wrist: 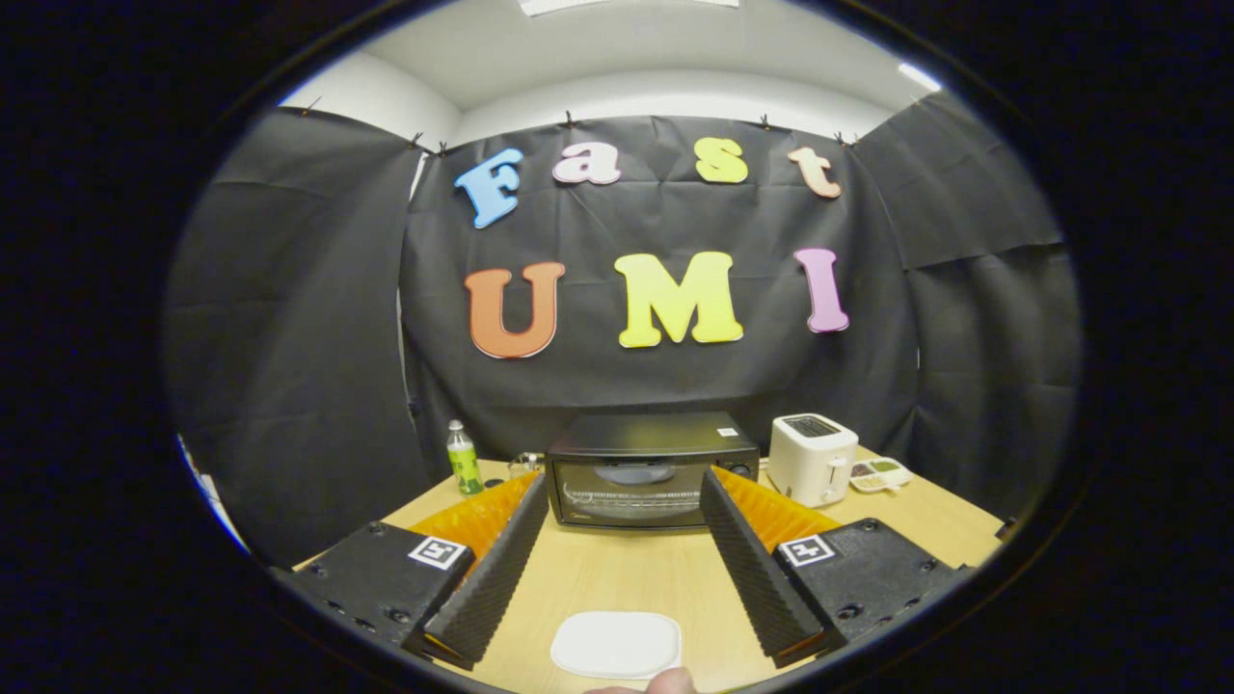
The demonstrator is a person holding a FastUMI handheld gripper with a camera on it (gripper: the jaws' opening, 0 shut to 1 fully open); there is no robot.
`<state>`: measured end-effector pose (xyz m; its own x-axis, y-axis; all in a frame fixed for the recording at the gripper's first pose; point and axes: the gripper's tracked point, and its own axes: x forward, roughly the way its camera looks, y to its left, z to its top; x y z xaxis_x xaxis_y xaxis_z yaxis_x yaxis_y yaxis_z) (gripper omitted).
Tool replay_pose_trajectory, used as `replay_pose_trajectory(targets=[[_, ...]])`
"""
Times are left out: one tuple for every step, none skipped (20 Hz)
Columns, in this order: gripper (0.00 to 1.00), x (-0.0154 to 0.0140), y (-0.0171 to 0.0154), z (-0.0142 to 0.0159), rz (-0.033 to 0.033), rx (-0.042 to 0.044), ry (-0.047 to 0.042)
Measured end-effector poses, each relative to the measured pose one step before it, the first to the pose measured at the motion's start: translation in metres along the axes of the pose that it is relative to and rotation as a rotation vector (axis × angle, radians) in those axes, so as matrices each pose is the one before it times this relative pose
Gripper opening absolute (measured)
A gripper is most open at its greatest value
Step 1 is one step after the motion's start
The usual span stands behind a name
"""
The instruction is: Open the toaster oven, put the food inside, and close the toaster oven door.
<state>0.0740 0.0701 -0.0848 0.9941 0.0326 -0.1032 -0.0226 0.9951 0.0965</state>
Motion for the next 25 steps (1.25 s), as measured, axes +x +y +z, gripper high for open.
replay_pose_trajectory(targets=[[1.0, 0.00083, 0.00057, -0.00311, 0.00802, 0.01041, 0.01593], [1.0, 0.00137, -0.00117, -0.00119, 0.00142, 0.00351, 0.00949], [1.0, 0.00141, -0.00233, -0.00246, -0.00205, 0.00098, 0.00922], [1.0, 0.00131, -0.00009, -0.00146, 0.00496, -0.00101, 0.00941], [1.0, 0.00108, -0.00029, -0.00137, 0.00197, -0.0029, 0.00601], [1.0, 0.00037, -0.00279, 0.00218, -0.00549, -0.00249, -0.0031], [1.0, -0.00017, -0.00185, 0.0013, -0.00448, 0.00207, -0.00594], [1.0, 0.00024, 0.00045, 0.00081, 0.00064, 0.00825, -0.00166], [1.0, 0.00036, 0.00229, -0.00064, 0.00586, 0.00745, 0.00273], [1.0, -0.00039, 0.00197, 0.00001, 0.00261, 0.00005, 0.0037], [1.0, 0.00027, -0.0002, -0.00006, -0.00182, -0.01013, 0.00017], [1.0, 0.00093, 0.00118, 0.00086, -0.00271, -0.00942, -0.0036], [1.0, 0.00122, 0.00367, -0.00026, 0.003, -0.00252, -0.00181], [1.0, 0.00007, 0.00403, -0.00001, 0.00727, 0.00384, -0.00011], [1.0, -0.00013, 0.0023, 0.00022, 0.00362, 0.0023, -0.00203], [1.0, -0.00007, 0.00078, 0.00097, 0.0023, -0.00067, -0.00251], [1.0, -0.00001, 0.00031, 0.00018, 0.00071, -0.00002, 0.00081], [1.0, 0.0001, 0.00036, 0.0003, 0.00002, 0.0033, 0.00049], [1.0, 0.00072, 0.00014, -0.00088, 0.00091, 0.0046, 0.00238], [1.0, -0.00001, 0.00026, -0.00111, 0.00042, 0.00302, 0.00469], [1.0, -0.00054, 0.00005, -0.00172, 0.00182, 0.00339, 0.00271], [1.0, -0.00064, 0.00016, -0.00064, 0.00116, 0.00026, 0.0037], [1.0, 0.00029, -0.00013, 0.0003, -0.00164, -0.00159, -0.00123], [1.0, -0.00018, -0.00034, 0.00016, 0.00022, -0.00262, 0.00135], [1.0, 0.00014, 0.00202, -0.00082, 0.00336, -0.00025, 0.00089]])
